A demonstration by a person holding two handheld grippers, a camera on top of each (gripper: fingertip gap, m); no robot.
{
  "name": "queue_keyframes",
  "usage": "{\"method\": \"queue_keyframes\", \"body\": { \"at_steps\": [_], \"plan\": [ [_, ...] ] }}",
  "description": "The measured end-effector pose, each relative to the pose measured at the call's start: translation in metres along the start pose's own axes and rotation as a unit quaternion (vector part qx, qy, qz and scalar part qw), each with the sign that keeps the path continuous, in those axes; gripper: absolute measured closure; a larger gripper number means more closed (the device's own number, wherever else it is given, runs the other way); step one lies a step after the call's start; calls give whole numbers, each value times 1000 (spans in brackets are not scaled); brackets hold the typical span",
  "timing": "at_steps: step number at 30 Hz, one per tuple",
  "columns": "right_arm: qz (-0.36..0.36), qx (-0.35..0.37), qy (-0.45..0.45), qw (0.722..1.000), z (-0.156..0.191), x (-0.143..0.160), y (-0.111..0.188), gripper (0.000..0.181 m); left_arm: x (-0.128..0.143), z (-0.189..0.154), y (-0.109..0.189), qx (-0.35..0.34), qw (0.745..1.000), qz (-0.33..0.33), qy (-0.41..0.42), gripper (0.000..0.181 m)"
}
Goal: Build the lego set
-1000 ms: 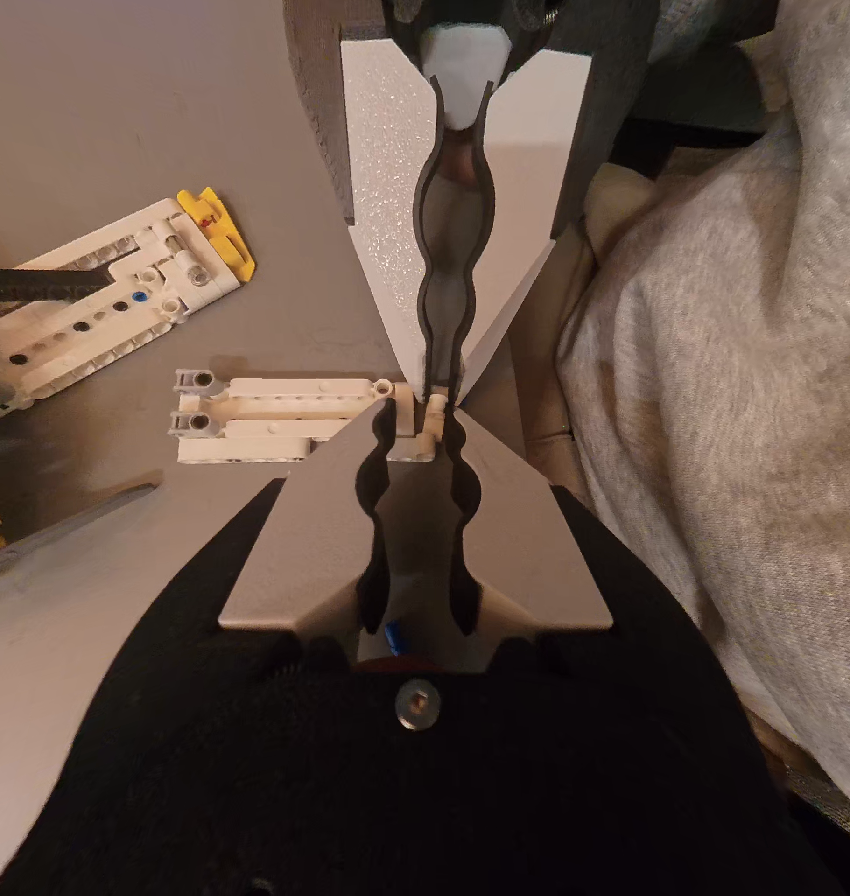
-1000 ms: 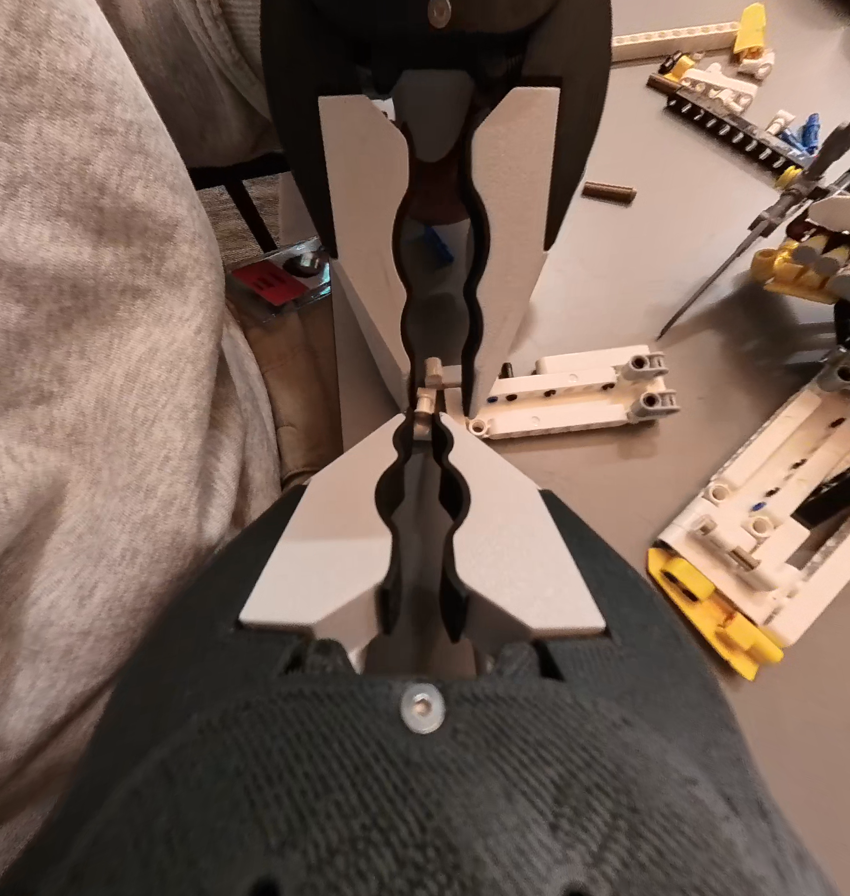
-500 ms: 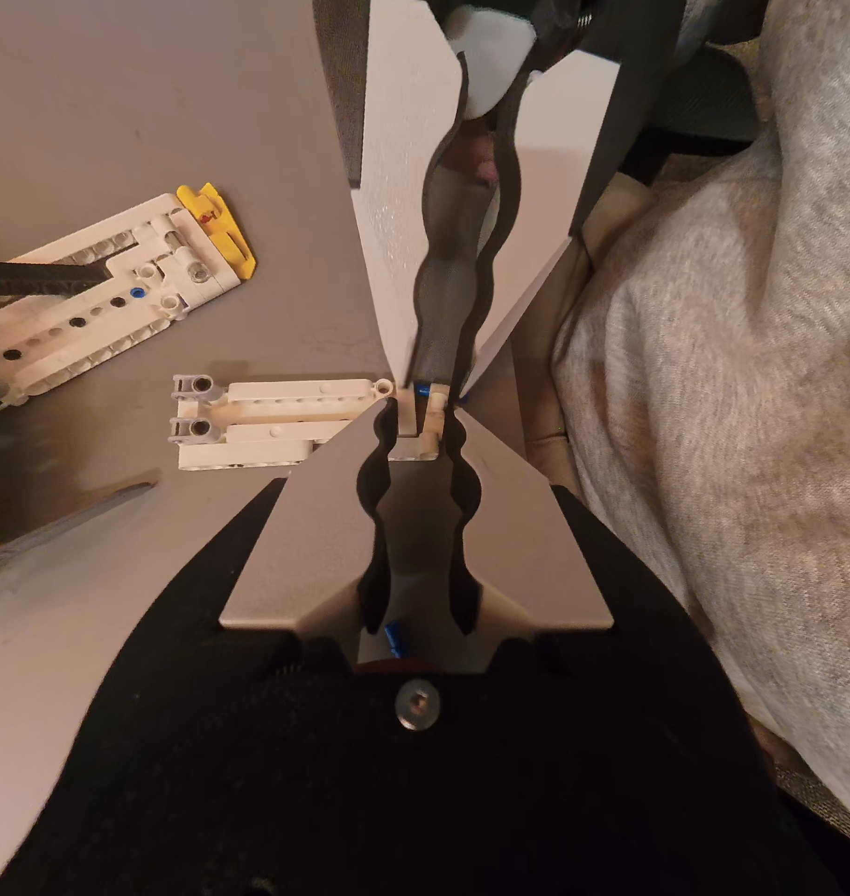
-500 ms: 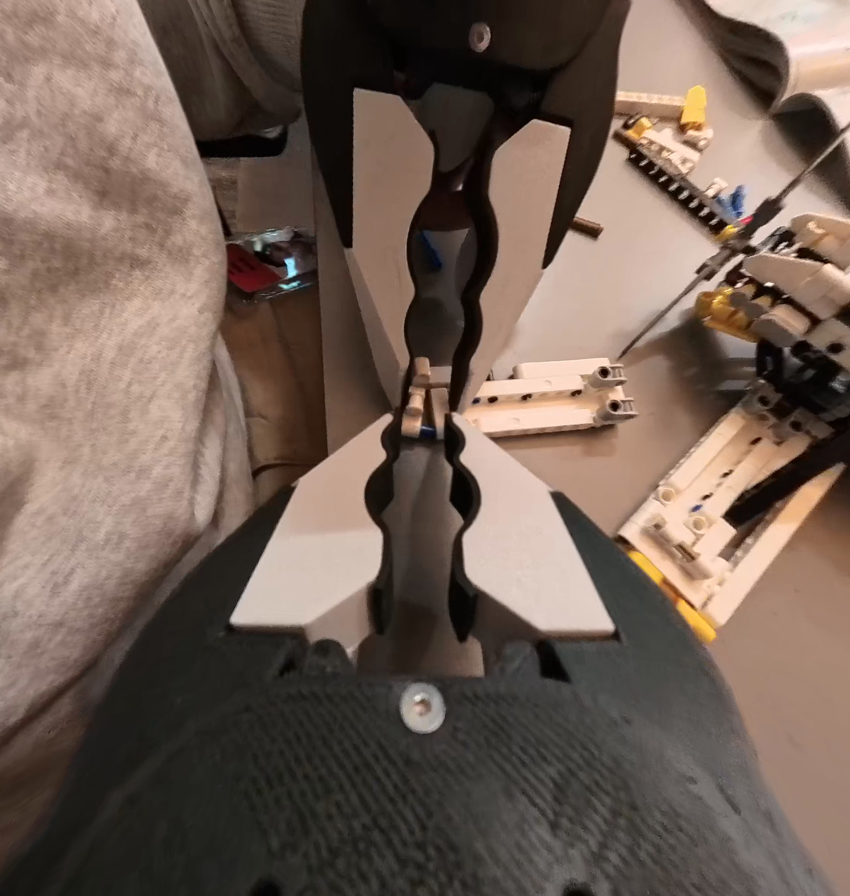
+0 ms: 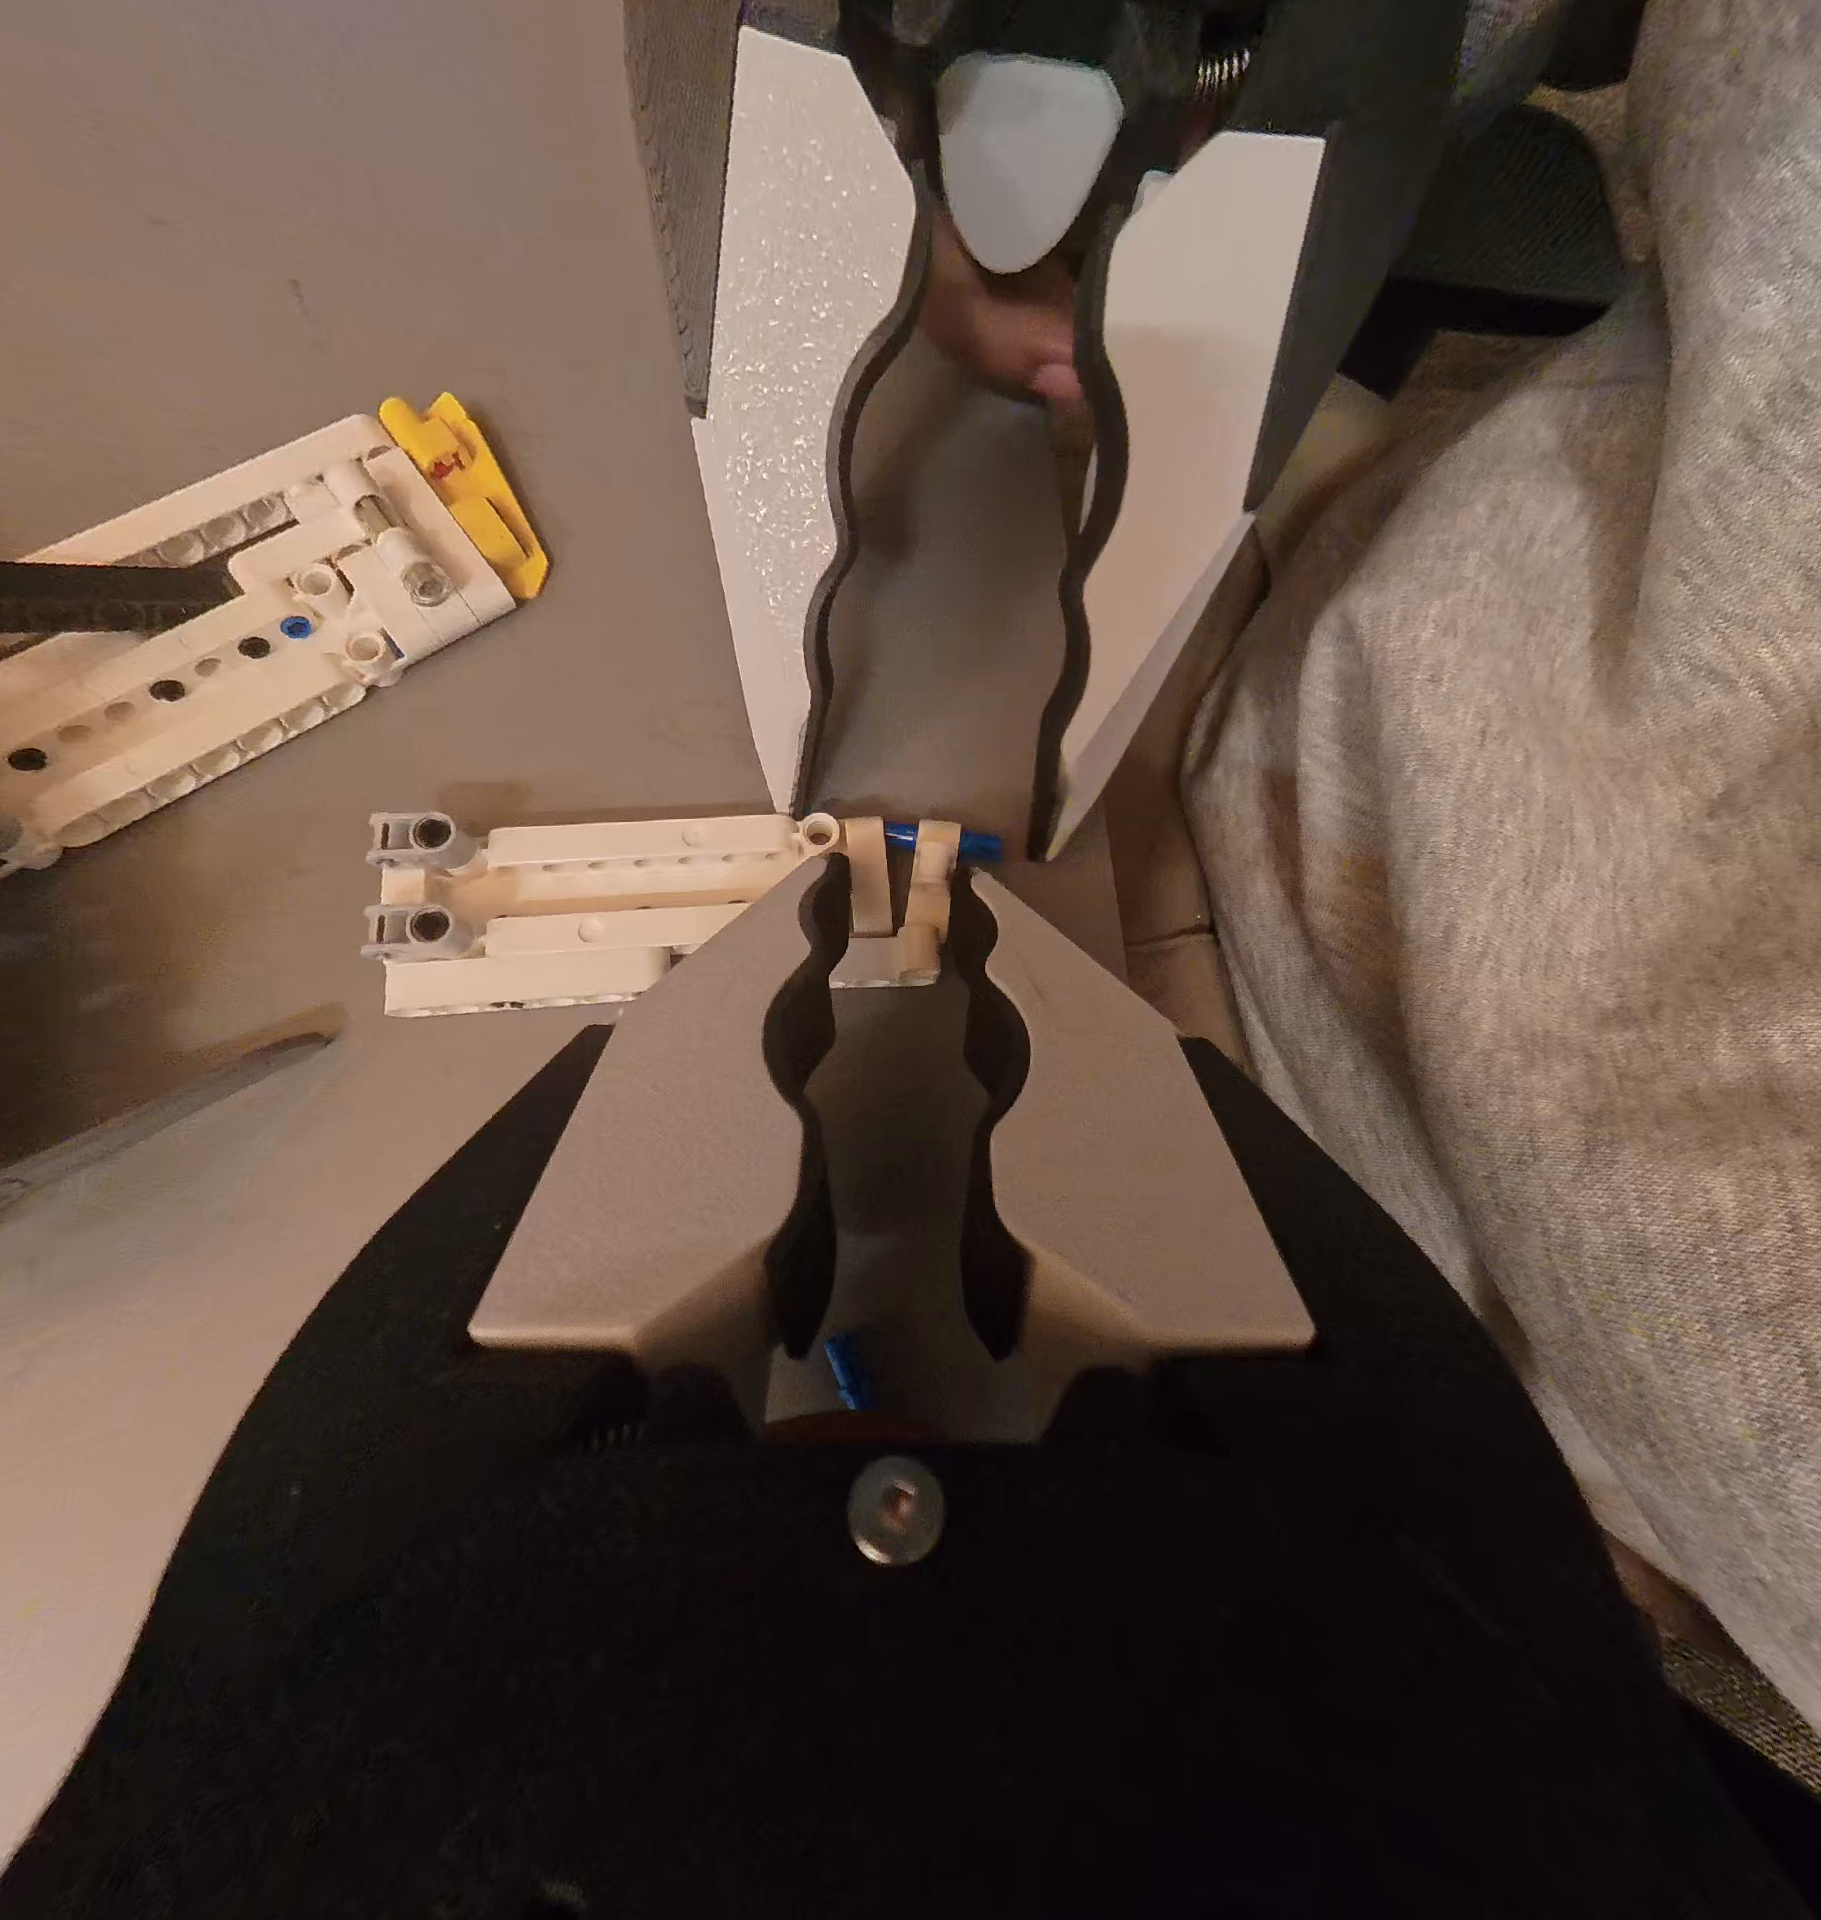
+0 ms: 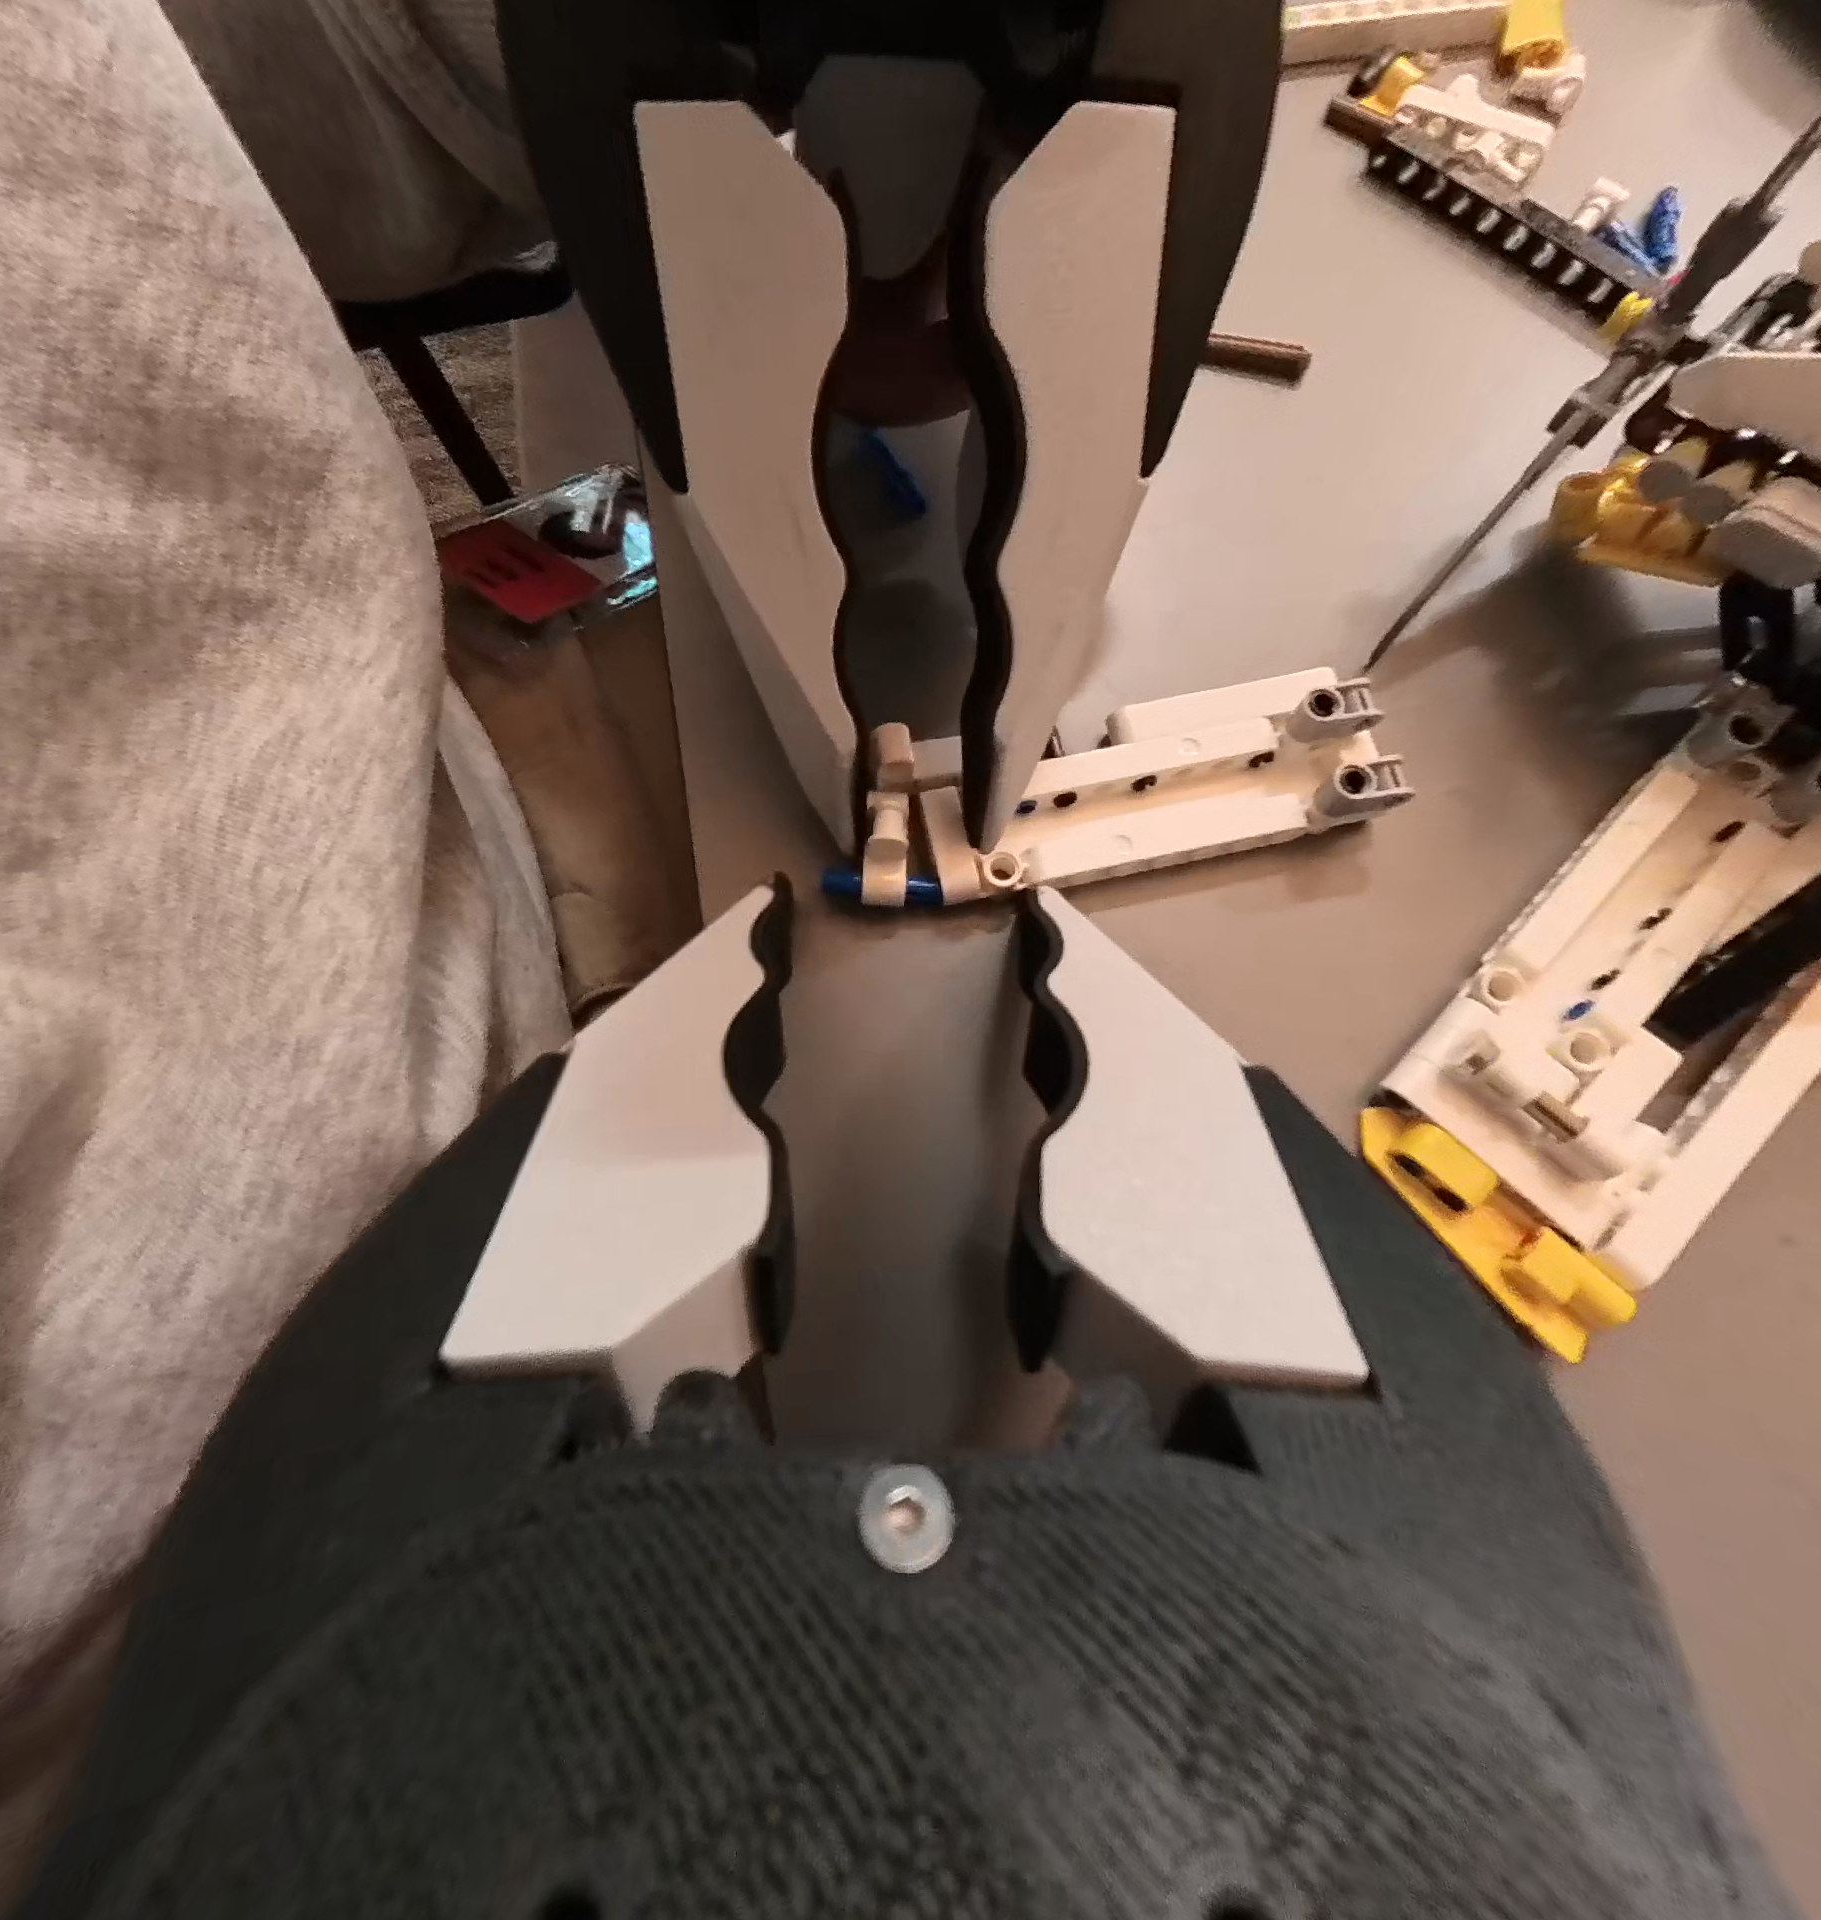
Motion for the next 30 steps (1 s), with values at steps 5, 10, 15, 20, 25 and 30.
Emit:
{"method": "queue_keyframes", "body": {
  "at_steps": [5,10,15,20,25,30],
  "plan": [
    [0,1,-6,1000,-2,0,0,144,0,0,0,-1,1000,0,-2,162],
    [9,-10,2,1000,-3,-2,0,145,0,-1,0,-1,1000,0,-2,161],
    [21,-19,13,1000,-4,-3,1,145,0,-1,0,2,1000,0,-1,161],
    [27,-30,12,999,-5,-2,2,158,0,0,1,-7,1000,0,2,160],
    [23,-37,3,999,-7,-2,3,159,0,0,1,-10,1000,0,0,161],
    [20,-49,1,999,-9,0,3,167,0,0,1,-14,1000,0,2,159]
  ]
}}
Point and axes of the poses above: each gripper's, where its closed fingertips meet, y back along the fingers, x out of its underside, z = x × y across the jaws, the point moved 9 cm from there along y, back along the fingers, and after that the axes turned 1 degree about -y, right-handed, at the moved point
